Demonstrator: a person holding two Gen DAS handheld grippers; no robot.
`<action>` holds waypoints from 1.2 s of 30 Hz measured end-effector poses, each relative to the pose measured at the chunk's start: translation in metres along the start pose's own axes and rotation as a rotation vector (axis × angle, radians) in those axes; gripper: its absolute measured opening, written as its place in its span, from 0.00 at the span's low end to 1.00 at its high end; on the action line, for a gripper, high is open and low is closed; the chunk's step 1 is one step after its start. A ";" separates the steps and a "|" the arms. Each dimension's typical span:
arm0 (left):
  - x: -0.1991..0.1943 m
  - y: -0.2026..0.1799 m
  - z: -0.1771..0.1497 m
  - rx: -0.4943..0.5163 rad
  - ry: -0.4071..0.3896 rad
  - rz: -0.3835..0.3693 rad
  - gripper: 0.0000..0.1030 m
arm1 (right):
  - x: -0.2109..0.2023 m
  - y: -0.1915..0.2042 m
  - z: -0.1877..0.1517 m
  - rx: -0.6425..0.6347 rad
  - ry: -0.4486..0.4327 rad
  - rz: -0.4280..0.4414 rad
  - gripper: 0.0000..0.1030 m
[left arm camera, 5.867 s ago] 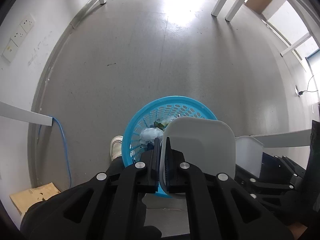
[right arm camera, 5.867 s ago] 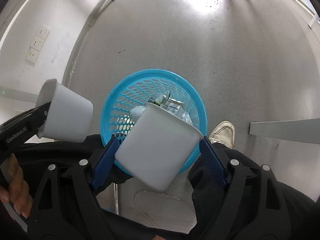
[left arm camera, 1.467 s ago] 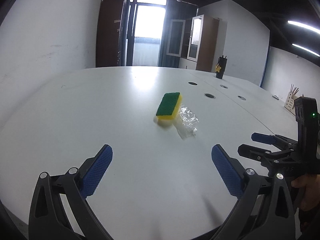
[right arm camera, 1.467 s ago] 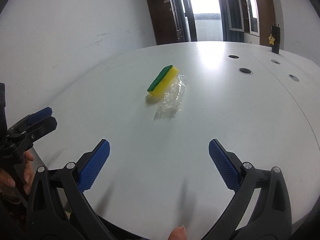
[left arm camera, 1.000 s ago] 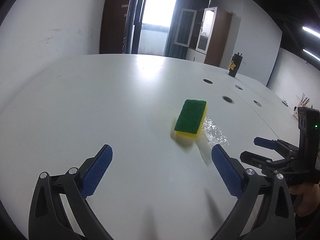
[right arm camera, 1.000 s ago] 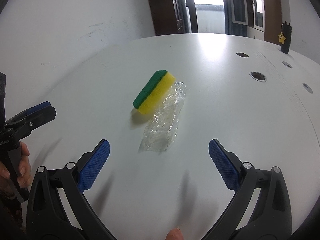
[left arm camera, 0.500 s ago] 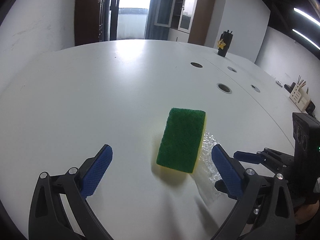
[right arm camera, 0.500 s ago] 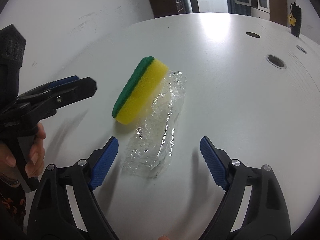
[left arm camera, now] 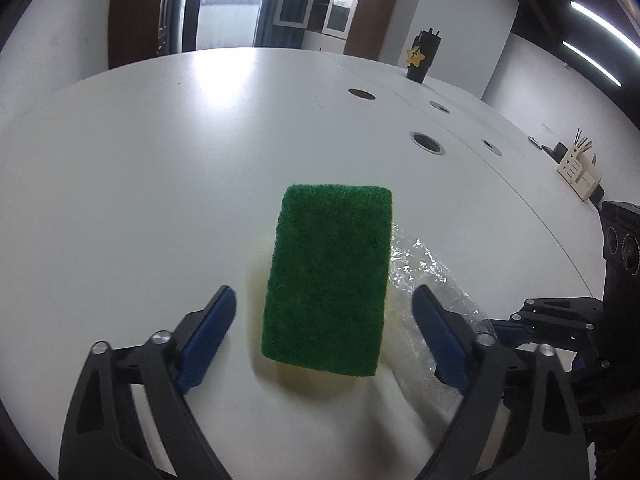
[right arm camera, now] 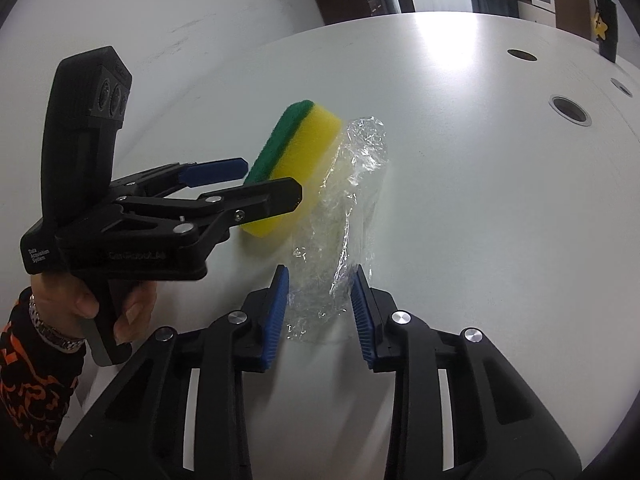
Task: Collect trash
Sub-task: 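Grasp the yellow-green sponge with the left tool while the right tool grasps the clear plastic wrap, then lift the sponge and plastic wrap and carry them down over the wastebasket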
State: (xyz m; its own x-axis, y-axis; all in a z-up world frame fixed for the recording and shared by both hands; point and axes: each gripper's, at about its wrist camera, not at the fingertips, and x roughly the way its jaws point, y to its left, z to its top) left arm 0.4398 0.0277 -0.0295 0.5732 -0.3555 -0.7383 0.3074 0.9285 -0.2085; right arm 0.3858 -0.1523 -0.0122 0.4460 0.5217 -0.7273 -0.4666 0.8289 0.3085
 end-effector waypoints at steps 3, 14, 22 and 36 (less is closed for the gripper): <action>-0.001 0.001 -0.006 -0.031 0.002 0.037 0.55 | -0.007 -0.005 -0.007 0.024 -0.013 -0.003 0.25; -0.104 -0.026 -0.065 -0.063 -0.099 0.158 0.53 | -0.058 0.026 -0.049 -0.076 -0.090 -0.056 0.23; -0.168 -0.064 -0.131 -0.033 -0.181 0.235 0.53 | -0.093 0.061 -0.095 -0.153 -0.144 -0.085 0.23; -0.221 -0.113 -0.244 -0.134 -0.288 0.154 0.53 | -0.149 0.091 -0.215 -0.167 -0.230 -0.037 0.23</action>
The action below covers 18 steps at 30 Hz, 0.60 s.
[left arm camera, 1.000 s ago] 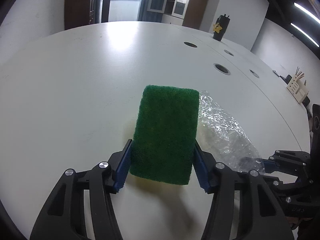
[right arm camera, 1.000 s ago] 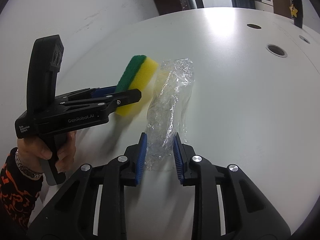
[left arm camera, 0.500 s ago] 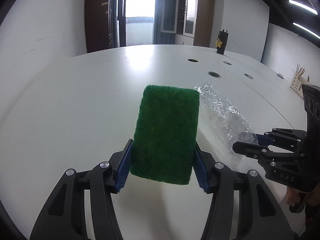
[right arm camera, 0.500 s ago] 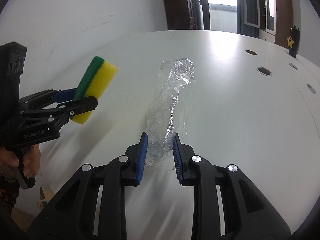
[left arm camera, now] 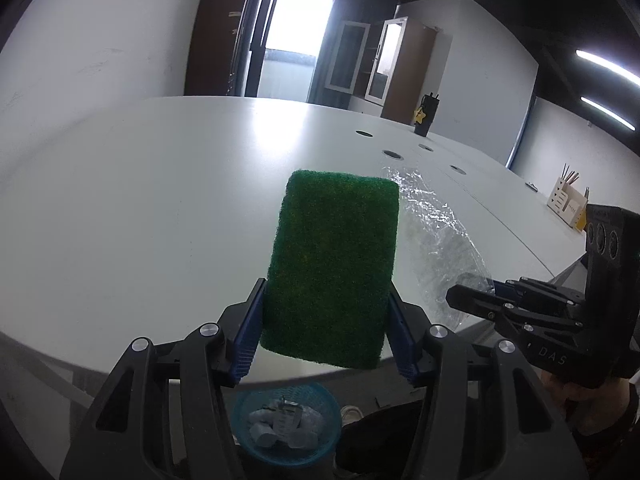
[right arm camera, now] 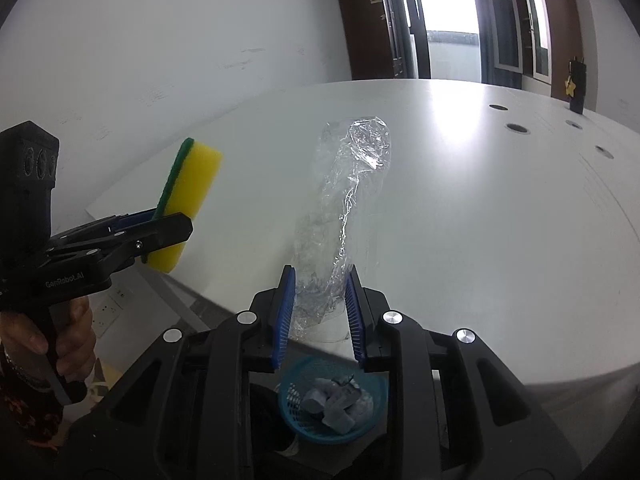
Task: Collect trash
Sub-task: 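Lift the sponge and plastic wrap and carry them down over the wastebasket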
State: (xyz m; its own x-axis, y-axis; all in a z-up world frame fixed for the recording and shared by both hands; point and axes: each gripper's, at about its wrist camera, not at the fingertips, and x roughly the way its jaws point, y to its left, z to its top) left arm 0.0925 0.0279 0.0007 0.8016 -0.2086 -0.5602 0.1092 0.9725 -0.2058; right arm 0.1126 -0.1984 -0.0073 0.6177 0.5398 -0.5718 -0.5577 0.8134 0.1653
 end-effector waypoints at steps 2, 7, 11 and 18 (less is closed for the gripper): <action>-0.005 -0.006 -0.012 -0.002 0.001 0.003 0.53 | -0.007 0.003 -0.013 0.002 -0.003 0.000 0.23; -0.019 -0.011 -0.038 -0.014 -0.006 -0.024 0.53 | -0.031 0.014 -0.039 -0.017 -0.007 0.014 0.23; -0.027 -0.004 -0.054 -0.066 0.013 -0.060 0.53 | -0.043 0.023 -0.056 -0.043 0.010 0.039 0.23; -0.034 -0.008 -0.084 -0.022 0.055 -0.038 0.53 | -0.063 0.049 -0.097 -0.126 0.078 0.073 0.23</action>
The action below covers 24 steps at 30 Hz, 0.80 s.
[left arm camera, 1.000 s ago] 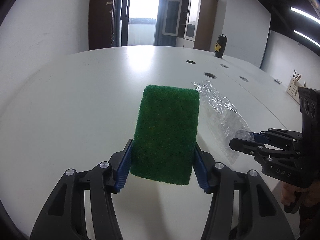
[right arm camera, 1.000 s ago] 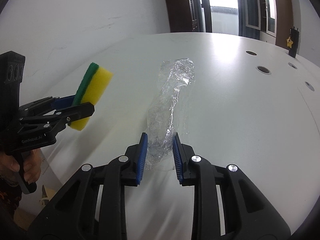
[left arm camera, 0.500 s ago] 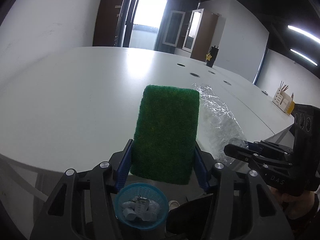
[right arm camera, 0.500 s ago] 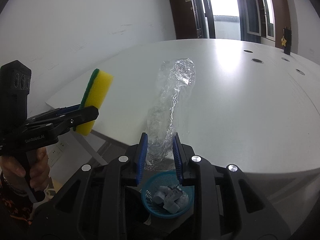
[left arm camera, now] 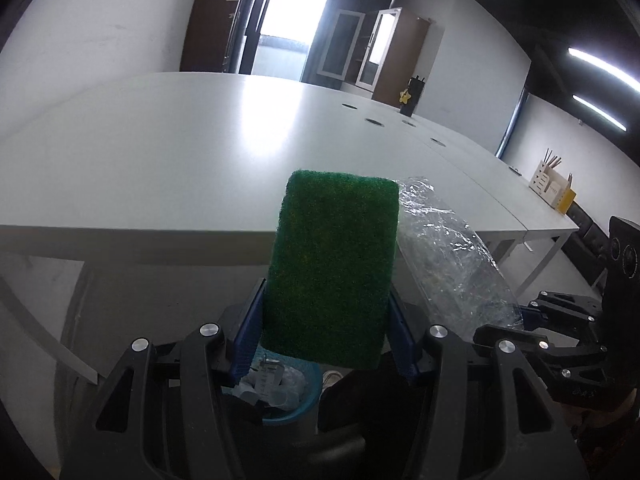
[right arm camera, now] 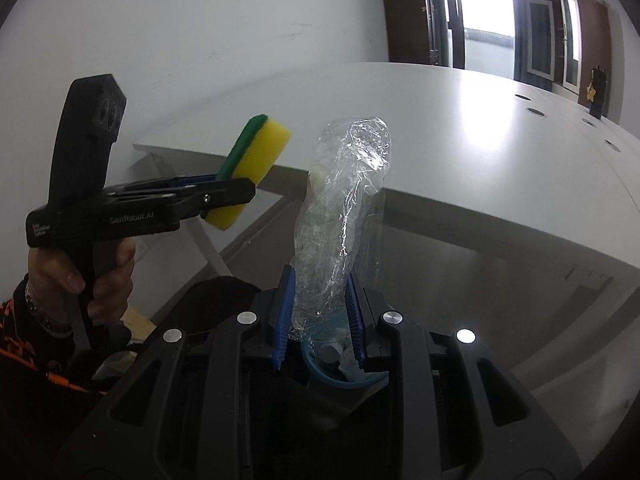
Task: Collect trash
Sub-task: 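Lift the sponge and plastic wrap and carry them down over the wastebasket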
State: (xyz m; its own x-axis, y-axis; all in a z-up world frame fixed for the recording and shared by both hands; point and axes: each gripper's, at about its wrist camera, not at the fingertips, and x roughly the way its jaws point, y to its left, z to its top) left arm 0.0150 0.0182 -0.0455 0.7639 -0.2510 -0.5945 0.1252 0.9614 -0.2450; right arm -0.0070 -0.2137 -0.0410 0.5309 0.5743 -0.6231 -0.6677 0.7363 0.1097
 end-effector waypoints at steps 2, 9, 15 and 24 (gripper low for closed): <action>0.000 0.004 -0.007 0.007 0.023 0.012 0.53 | -0.003 0.005 -0.011 -0.011 0.020 0.010 0.23; 0.023 0.011 -0.039 0.012 0.146 0.023 0.53 | 0.014 0.005 -0.054 0.006 0.127 0.029 0.23; 0.064 0.020 -0.059 -0.022 0.223 0.059 0.53 | 0.058 -0.008 -0.073 0.083 0.218 0.058 0.23; 0.142 0.054 -0.073 -0.140 0.348 0.124 0.53 | 0.148 -0.053 -0.088 0.206 0.369 0.034 0.23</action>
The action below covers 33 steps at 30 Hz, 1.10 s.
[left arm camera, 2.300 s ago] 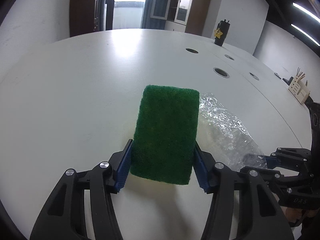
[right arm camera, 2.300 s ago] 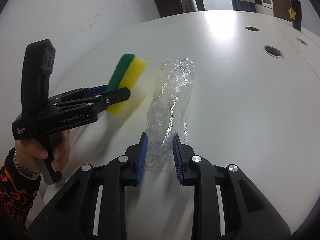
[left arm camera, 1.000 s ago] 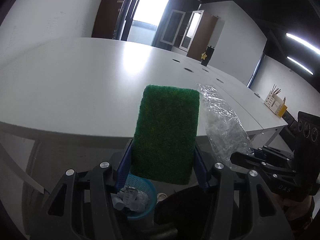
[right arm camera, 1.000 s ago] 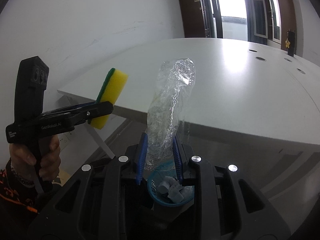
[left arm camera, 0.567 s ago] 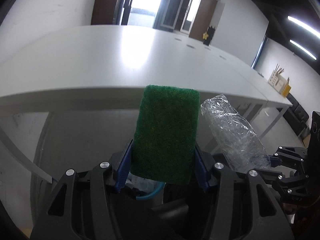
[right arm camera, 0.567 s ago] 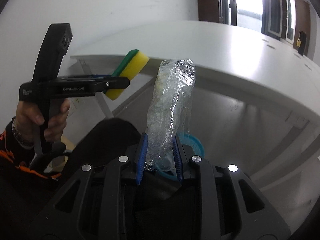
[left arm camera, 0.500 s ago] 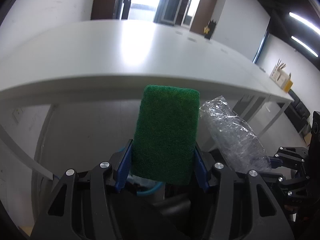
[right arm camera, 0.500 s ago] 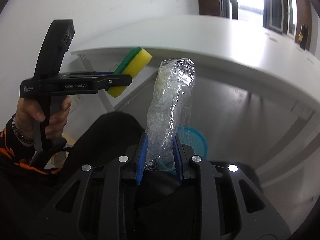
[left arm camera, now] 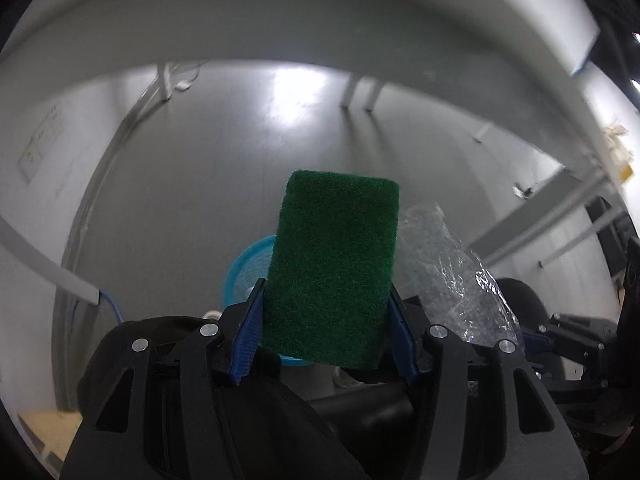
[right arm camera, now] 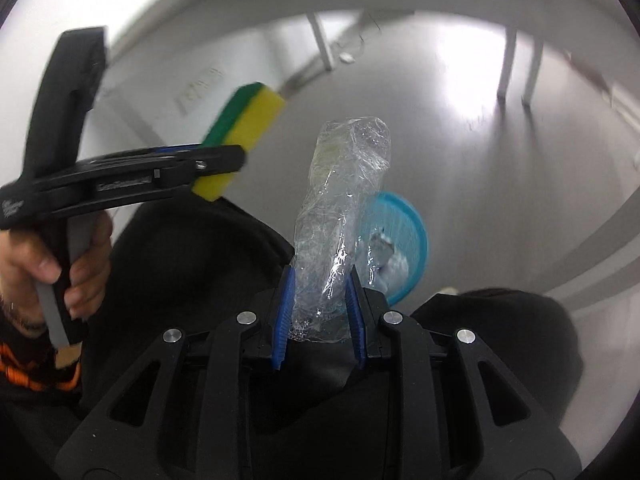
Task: Collect trash
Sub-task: 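Lift the sponge and plastic wrap and carry them down over the wastebasket, then open both tools to drop the sponge and wrap into the wastebasket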
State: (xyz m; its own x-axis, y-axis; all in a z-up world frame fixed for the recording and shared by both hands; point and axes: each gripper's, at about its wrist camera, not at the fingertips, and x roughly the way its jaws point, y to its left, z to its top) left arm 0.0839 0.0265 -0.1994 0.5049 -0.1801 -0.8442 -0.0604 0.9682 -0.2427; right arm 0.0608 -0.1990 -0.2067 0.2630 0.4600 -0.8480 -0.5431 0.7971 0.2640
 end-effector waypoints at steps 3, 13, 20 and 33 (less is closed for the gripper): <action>0.033 0.024 0.002 -0.163 0.089 -0.061 0.53 | 0.031 -0.016 0.009 0.026 0.059 -0.013 0.23; 0.108 0.053 0.011 -0.276 0.208 0.017 0.53 | 0.108 -0.035 0.036 0.065 0.156 -0.053 0.24; 0.145 0.063 0.027 -0.310 0.248 0.040 0.53 | 0.153 -0.051 0.041 0.136 0.216 -0.070 0.25; 0.170 0.064 0.040 -0.262 0.224 0.077 0.81 | 0.173 -0.056 0.044 0.153 0.235 -0.026 0.63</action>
State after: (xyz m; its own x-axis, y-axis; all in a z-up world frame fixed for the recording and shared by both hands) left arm 0.2000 0.0651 -0.3397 0.2907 -0.1700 -0.9416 -0.3248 0.9081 -0.2642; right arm 0.1717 -0.1471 -0.3485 0.0737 0.3492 -0.9341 -0.4073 0.8656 0.2915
